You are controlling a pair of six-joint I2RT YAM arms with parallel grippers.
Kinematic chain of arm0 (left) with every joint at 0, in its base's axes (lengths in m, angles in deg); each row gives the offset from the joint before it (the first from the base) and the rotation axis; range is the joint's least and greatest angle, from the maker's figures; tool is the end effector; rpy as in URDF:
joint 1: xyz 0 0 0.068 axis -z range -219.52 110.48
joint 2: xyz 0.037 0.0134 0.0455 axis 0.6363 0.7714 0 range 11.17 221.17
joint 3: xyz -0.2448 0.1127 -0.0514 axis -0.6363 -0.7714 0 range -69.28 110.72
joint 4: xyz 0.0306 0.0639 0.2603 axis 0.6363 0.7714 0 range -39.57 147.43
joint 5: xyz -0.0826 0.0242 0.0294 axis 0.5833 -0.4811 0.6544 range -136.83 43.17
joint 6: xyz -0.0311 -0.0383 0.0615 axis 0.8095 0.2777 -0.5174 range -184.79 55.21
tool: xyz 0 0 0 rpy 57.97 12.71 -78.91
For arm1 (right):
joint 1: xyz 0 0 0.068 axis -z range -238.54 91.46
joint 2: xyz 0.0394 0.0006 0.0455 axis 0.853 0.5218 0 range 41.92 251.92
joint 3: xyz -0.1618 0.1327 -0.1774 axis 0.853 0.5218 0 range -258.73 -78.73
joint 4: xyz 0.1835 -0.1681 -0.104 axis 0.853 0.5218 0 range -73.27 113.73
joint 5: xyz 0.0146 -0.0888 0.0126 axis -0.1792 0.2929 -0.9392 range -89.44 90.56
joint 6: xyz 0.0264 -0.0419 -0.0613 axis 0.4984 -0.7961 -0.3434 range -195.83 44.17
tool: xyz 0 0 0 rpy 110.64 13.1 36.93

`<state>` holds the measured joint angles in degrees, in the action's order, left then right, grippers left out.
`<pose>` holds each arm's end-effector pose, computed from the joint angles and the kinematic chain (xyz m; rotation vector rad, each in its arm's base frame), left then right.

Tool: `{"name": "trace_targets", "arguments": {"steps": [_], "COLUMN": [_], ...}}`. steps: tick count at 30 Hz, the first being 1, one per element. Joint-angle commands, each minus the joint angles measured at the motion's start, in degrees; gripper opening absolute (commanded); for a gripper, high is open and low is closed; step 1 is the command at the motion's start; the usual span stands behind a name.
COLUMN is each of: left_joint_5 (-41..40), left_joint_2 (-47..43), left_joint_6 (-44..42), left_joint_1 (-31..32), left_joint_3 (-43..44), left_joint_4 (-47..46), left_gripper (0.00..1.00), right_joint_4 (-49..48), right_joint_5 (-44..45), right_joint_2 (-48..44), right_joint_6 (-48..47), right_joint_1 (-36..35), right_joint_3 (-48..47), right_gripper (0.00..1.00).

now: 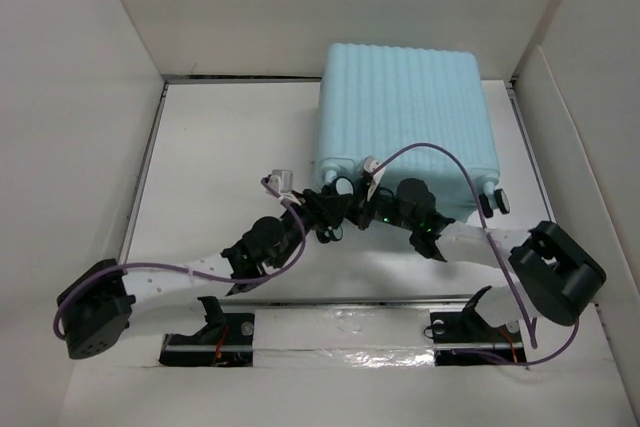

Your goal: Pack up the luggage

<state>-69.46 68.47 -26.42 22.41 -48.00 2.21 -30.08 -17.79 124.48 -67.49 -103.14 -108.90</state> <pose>0.1408 -0.2089 0.2651 -0.0555 1.4796 -1.1829 0.2168 0.2438 0.1989 -0.7825 1.5720 0.9536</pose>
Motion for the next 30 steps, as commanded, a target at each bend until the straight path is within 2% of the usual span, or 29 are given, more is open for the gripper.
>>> {"name": "trace_targets", "arguments": {"steps": [1,2,4,8,12,13,16,21,27,30], "left_joint_5": [28.7,29.0,31.1,34.1,36.2,37.3,38.2,36.2,36.3,36.9], "left_joint_2": [8.0,9.8,15.4,22.7,28.3,29.9,30.7,27.7,27.0,25.0], "left_joint_6": [0.3,0.2,-0.3,0.6,4.7,5.4,8.4,9.1,11.5,10.7], "left_joint_1": [7.9,7.9,7.9,7.9,7.9,7.4,6.8,5.7,2.8,2.1], "left_joint_3": [9.8,11.4,16.6,23.0,25.0,25.3,23.1,18.0,13.4,11.8], "left_joint_4": [-16.1,-17.4,-20.4,-24.9,-30.7,-32.4,-37.4,-39.5,-43.9,-43.4], "left_gripper": [0.00,0.00,0.00,0.00,0.00,0.00,0.00,0.00,0.00,0.00], "right_joint_4": [4.4,6.6,10.6,5.3,-10.1,-16.4,-22.7,-28.3,-32.3,-27.8], "right_joint_5": [-10.9,-12.9,-17.5,-18.8,-9.8,-6.0,-3.2,-0.1,5.2,7.3], "right_joint_2": [-4.8,-5.0,-5.0,-5.1,-3.6,-2.0,4.6,10.2,8.8,5.9], "right_joint_6": [4.4,3.1,1.1,3.5,14.9,16.8,20.7,25.5,27.9,25.2], "right_joint_1": [10.5,14.2,17.3,18.3,11.7,7.7,1.7,-2.2,-6.1,-7.6], "right_joint_3": [-7.4,-8.5,-10.1,-4.8,4.8,5.2,1.1,-4.4,-1.3,3.0], "right_gripper": [0.00,0.00,0.00,0.00,0.00,0.00,0.00,0.00,0.00,0.00]}}
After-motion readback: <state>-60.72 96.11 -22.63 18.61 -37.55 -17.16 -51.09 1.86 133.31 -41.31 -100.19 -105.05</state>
